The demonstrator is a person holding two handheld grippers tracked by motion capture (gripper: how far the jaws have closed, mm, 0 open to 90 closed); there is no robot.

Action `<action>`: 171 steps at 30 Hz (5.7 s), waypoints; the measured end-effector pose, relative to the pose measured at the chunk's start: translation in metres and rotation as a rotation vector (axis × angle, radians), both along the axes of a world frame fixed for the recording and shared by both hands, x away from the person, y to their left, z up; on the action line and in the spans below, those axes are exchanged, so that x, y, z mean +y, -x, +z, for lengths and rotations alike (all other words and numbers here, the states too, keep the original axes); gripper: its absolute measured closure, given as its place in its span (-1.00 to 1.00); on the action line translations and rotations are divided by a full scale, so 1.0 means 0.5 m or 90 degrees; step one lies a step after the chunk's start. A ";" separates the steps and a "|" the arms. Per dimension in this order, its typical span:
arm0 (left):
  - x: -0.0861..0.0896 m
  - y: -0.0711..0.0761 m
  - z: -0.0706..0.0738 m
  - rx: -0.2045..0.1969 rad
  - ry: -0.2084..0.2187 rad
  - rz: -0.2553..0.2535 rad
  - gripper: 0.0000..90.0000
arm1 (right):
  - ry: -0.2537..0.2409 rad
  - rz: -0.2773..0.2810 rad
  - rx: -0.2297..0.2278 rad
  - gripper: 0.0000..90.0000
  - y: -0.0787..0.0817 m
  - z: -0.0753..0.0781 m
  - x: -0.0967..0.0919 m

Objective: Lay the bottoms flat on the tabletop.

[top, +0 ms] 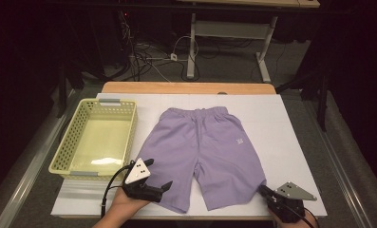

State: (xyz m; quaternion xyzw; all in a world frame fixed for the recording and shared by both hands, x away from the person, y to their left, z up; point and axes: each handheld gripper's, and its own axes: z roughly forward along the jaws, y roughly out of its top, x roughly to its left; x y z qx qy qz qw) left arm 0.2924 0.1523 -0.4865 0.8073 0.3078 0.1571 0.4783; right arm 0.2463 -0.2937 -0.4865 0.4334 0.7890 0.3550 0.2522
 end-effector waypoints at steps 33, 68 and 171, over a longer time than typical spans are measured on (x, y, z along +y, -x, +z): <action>0.000 -0.003 0.000 0.008 -0.002 -0.003 -1.00 | -0.048 0.224 0.003 0.58 0.041 0.019 0.200; -0.120 0.109 0.009 0.022 -0.074 -0.176 0.19 | -0.052 0.222 -0.016 0.55 0.046 0.018 0.203; -0.012 0.122 0.061 0.058 -0.064 -0.056 0.30 | -0.098 0.084 -0.035 0.56 0.030 0.078 0.060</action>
